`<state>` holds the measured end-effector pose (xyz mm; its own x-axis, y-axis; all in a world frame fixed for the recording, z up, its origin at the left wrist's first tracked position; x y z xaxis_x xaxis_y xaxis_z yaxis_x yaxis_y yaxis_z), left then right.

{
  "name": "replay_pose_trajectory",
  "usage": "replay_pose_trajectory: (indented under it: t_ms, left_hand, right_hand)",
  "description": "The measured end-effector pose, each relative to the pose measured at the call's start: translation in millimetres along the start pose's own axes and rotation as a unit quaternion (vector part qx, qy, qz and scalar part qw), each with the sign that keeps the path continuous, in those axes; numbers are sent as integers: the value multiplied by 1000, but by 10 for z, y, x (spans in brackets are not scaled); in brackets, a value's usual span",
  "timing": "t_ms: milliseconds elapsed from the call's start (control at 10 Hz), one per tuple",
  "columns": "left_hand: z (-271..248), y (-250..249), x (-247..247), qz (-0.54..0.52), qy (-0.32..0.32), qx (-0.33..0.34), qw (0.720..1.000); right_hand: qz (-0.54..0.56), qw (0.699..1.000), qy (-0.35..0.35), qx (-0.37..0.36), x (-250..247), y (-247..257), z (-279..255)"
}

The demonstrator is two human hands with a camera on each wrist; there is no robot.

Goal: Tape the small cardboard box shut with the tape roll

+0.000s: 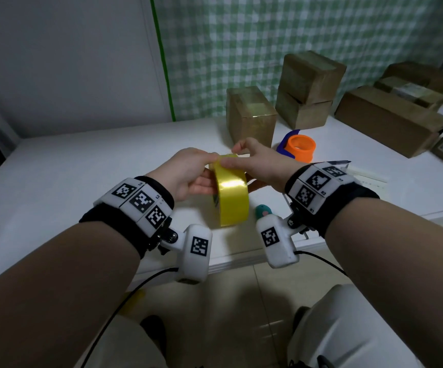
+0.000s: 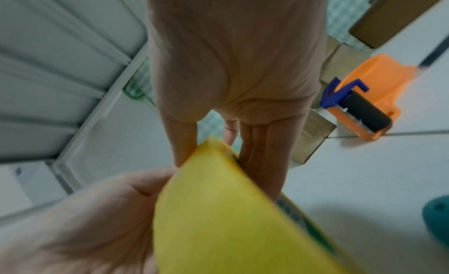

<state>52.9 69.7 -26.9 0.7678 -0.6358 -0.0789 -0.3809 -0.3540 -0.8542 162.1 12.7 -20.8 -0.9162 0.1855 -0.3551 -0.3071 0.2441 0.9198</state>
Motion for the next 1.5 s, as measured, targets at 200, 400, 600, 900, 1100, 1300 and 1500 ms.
replay_pose_trajectory:
  t_ms: [200,400,600,900,1100,1300,1500]
  left_hand:
    - [31,-20,111,87,35,4,996]
    - [106,134,222,156,23,-27,987]
    - [174,300,129,174,12,-47,984]
    - [315,303,-155,123,-32,-36,991]
    - [404,211,-331,112,-82,-15,990]
    - [418,183,-371,120,-80,-8,990]
    - [338,28,-348,110,-82,16,990]
  right_hand:
    - [-72,995,-29,-57,-172,130,8]
    - [-310,948,43,-52,-145,83,-172]
    - [-423,890,164,-46,271,-171,-229]
    - [-496,848,133,-130,451,-133,16]
    - [-494,847,55,-187,454,30,328]
    - [-510,839,54,-184,462,31,404]
    - [-425,889,16,-168,184,185,346]
Point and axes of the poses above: each hand's wrist, its own z-axis towards the middle knuckle, its own x-axis out of the palm, y = z × x, the point moved 9 cm from there along z, towards the middle knuckle, and after that the axes turned 8 degrees about -x, right-handed, at the moved point
